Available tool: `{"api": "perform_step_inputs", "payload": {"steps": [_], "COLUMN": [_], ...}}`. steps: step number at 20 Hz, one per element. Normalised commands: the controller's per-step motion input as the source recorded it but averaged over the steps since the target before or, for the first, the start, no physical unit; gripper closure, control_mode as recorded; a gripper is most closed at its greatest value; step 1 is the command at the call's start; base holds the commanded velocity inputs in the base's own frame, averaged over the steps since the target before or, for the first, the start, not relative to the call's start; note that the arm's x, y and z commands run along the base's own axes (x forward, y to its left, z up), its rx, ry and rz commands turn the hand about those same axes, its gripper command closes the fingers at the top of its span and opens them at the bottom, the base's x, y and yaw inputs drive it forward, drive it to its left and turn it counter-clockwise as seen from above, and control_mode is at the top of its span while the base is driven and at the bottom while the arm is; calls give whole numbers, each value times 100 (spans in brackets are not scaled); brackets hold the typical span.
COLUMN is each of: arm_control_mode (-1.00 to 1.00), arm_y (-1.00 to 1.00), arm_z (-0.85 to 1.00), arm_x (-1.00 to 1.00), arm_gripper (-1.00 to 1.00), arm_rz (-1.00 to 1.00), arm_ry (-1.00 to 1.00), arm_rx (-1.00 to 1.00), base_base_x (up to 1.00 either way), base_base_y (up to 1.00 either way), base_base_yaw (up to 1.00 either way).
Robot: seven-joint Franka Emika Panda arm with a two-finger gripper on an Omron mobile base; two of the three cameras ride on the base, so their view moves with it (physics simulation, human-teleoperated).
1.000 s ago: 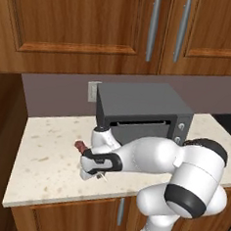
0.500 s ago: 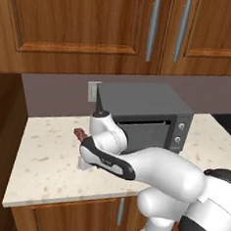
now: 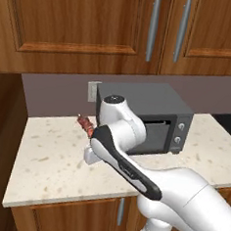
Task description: Store the kebab skewer in the freezer for long-term storage. Close the freezer door after placing the cooked food.
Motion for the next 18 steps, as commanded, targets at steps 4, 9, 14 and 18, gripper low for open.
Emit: {"api": "perform_step_inputs", "payload": {"steps": [4, 9, 14, 18], "arm_control_mode": [-100, -100, -100, -100], "arm_y": [-29, -44, -50, -53], "arm_z": [89, 80, 62, 31], "arm_x": [-54, -53, -51, -29], "arm_gripper": [100, 100, 100, 100], "arm_rz": [-2, -10, -12, -16], "arm_ry": [0, 0, 0, 1], "arm_rx": [8, 8, 1, 0], "base_base_x": [0, 0, 0, 0], "base_base_y": [0, 0, 0, 0], "base_base_yaw": [0, 0, 0, 0]}}
